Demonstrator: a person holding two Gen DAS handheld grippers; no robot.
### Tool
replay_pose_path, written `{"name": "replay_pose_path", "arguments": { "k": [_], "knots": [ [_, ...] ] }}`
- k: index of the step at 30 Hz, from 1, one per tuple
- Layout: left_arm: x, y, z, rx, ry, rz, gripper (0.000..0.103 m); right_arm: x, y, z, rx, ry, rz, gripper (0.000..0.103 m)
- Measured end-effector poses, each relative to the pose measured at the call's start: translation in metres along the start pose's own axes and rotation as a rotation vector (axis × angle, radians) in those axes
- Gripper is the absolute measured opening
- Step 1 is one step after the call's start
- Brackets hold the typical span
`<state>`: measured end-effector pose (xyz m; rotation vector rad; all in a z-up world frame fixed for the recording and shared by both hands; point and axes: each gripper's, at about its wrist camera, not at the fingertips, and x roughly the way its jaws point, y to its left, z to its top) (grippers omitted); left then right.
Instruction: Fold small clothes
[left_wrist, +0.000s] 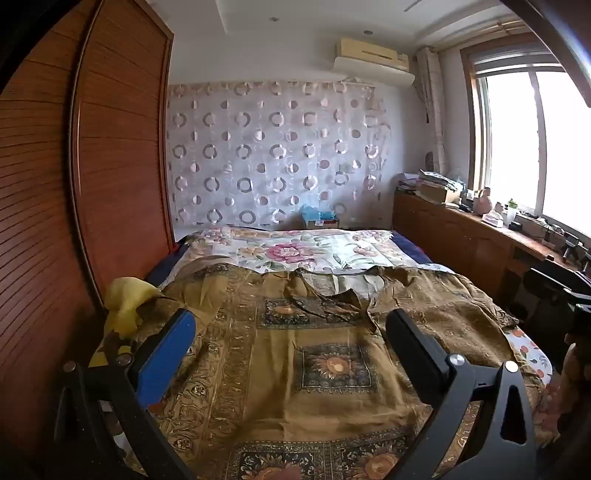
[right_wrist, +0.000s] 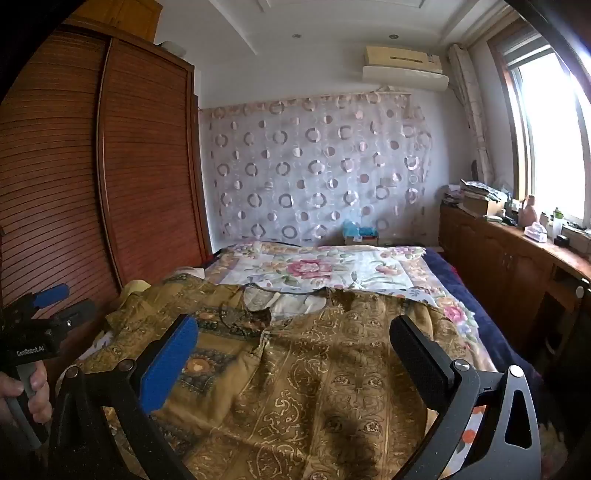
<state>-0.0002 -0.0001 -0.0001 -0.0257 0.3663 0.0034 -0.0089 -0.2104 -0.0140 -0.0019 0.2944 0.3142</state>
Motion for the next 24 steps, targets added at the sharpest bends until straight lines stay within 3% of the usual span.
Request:
{"name": "replay_pose_path", "arguments": {
  "k": [24],
  "knots": [
    [-0.0055,-0.0023,0.0022,0.014,0.004,-0.006,0.103,-0.0001,-0.0011,-0.0014,-0.003,-0.004,0.003,0.103]
  ]
}}
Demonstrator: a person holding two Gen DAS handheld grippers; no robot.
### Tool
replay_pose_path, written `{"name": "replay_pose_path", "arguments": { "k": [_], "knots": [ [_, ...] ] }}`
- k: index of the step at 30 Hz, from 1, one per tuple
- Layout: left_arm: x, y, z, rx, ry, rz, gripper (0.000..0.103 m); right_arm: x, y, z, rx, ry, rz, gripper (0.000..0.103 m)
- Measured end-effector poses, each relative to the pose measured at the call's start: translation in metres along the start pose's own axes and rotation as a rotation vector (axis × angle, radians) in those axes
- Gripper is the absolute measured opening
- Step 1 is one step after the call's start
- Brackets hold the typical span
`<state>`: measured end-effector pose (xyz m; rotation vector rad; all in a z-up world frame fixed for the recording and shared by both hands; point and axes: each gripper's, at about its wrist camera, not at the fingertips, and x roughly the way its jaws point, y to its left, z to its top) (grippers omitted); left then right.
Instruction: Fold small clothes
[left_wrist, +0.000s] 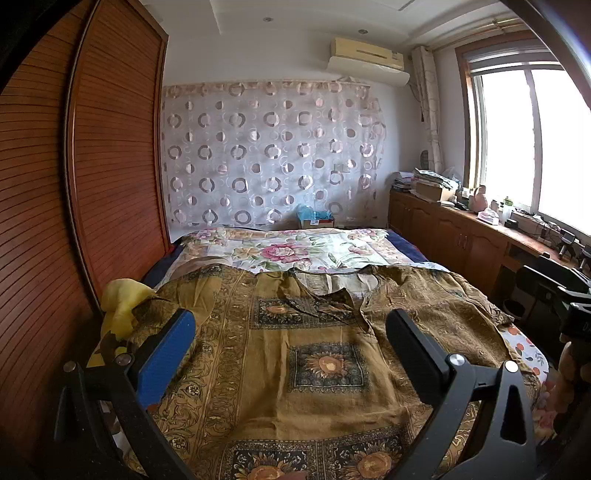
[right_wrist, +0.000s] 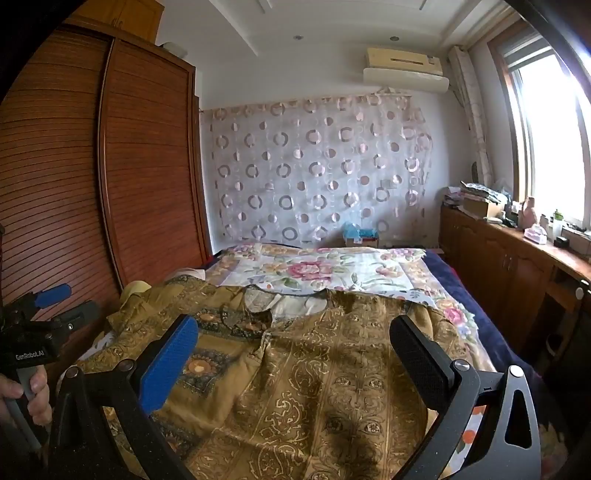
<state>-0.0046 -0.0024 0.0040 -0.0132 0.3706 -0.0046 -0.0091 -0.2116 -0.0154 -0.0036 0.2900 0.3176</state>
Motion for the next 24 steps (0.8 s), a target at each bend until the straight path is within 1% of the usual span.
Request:
{"name": "replay_pose_path", "arguments": {
  "k": [24],
  "knots": [
    [0.0006,0.0009,-0.0007,-0.001,0.003,-0.002,0.103,-0.0001,0.0007,0.0008,0.001,-0.002,0.005,0.103]
  ]
}}
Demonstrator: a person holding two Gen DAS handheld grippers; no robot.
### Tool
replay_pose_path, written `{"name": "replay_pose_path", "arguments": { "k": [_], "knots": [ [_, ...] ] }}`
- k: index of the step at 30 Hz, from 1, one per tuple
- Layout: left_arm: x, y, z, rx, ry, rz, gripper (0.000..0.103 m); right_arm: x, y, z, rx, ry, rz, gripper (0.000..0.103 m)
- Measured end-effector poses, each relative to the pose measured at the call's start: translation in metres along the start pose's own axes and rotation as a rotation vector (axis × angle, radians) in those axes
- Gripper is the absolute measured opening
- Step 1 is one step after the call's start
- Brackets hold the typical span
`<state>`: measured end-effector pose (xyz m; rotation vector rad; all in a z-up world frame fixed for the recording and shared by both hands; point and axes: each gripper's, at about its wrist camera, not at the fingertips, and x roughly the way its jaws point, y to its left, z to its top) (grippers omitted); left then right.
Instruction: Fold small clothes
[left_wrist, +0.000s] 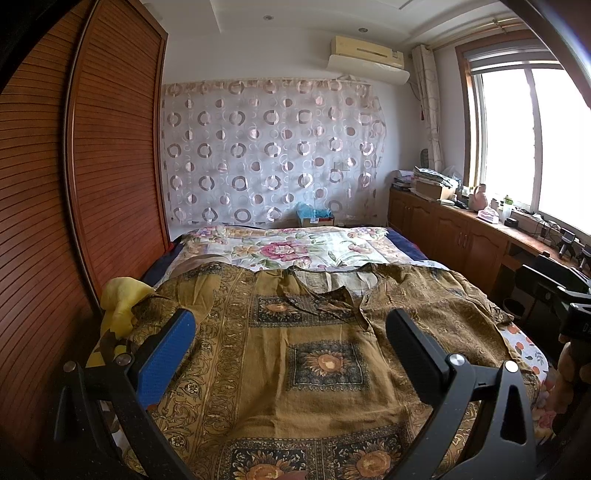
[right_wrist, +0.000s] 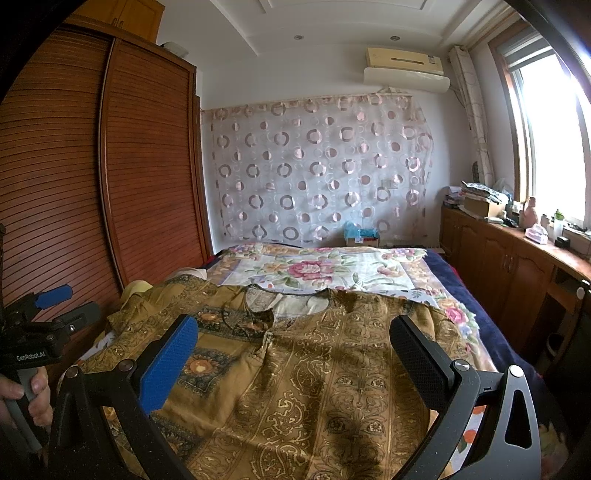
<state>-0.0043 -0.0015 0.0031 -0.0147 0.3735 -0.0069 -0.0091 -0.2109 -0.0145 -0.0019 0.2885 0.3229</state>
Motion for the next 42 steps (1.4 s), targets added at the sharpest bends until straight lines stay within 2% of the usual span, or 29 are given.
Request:
{"name": "replay_pose_path", "arguments": {
  "k": [42],
  "knots": [
    [0.0008,-0.0034,0.0008,0.001,-0.002,0.0,0.103,-0.0005,0.0015,0.0007,-0.001,-0.003,-0.001,0.103]
  ]
}}
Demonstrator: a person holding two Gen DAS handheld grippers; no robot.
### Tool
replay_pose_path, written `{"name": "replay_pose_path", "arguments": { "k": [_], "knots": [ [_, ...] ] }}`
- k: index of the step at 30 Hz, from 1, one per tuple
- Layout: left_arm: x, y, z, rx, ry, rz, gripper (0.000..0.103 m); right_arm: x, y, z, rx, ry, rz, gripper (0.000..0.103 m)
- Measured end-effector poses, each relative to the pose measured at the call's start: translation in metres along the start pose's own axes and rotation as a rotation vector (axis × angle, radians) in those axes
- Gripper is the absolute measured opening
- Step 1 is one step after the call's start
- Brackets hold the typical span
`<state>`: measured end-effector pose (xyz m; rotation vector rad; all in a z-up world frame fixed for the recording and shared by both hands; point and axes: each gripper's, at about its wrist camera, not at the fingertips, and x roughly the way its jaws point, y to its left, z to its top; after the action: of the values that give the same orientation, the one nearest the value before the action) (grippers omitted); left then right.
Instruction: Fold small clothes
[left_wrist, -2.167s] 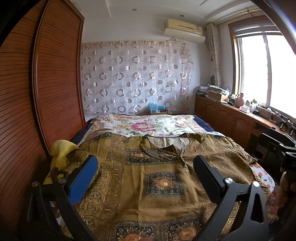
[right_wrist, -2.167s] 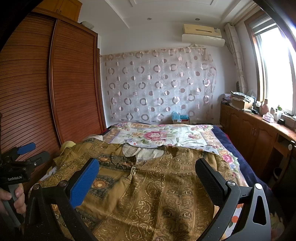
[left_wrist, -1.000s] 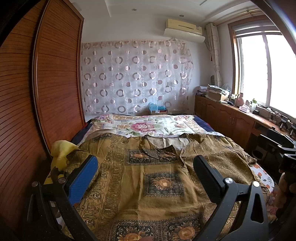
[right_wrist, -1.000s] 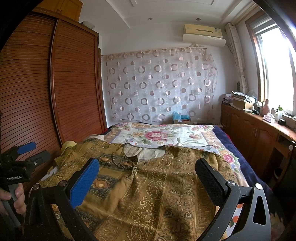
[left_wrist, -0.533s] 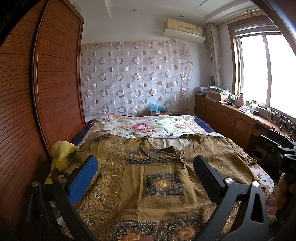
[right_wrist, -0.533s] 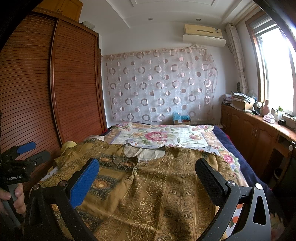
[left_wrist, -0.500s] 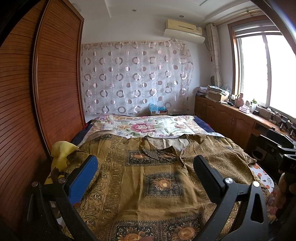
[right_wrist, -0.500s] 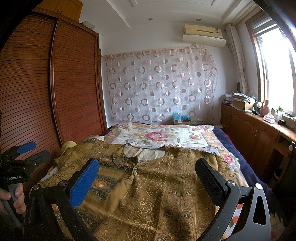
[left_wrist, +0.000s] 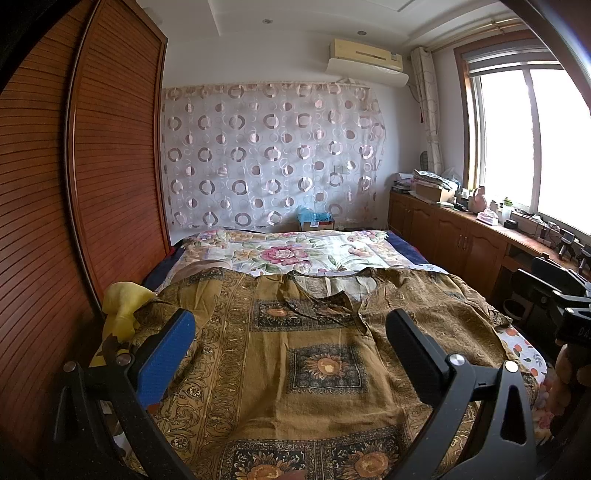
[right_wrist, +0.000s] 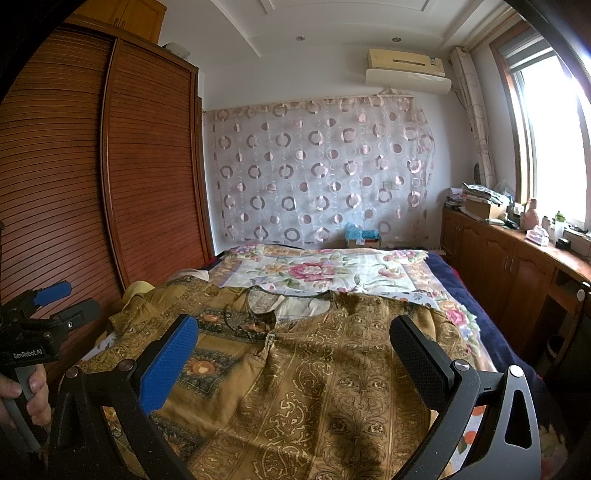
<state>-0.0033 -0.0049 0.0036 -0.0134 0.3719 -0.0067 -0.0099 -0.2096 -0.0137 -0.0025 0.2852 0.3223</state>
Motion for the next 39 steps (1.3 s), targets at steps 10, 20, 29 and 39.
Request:
{"name": "replay_pose_path", "arguments": {
  "k": [10,20,29,39],
  "knots": [
    [0.002,0.001,0.001,-0.003,0.013,0.004,0.103,0.005,0.002,0.0,0.0,0.014,0.019,0.103],
    [0.021,0.04,-0.019,-0.028,0.092,0.063,0.103,0.023,0.014,-0.001,-0.037,0.07,0.093,0.103],
    [0.045,0.081,-0.043,-0.05,0.157,0.12,0.103,0.04,0.021,0.002,-0.086,0.117,0.142,0.103],
    [0.072,0.129,-0.065,-0.071,0.267,0.143,0.103,0.064,0.022,-0.002,-0.125,0.208,0.217,0.103]
  ]
}}
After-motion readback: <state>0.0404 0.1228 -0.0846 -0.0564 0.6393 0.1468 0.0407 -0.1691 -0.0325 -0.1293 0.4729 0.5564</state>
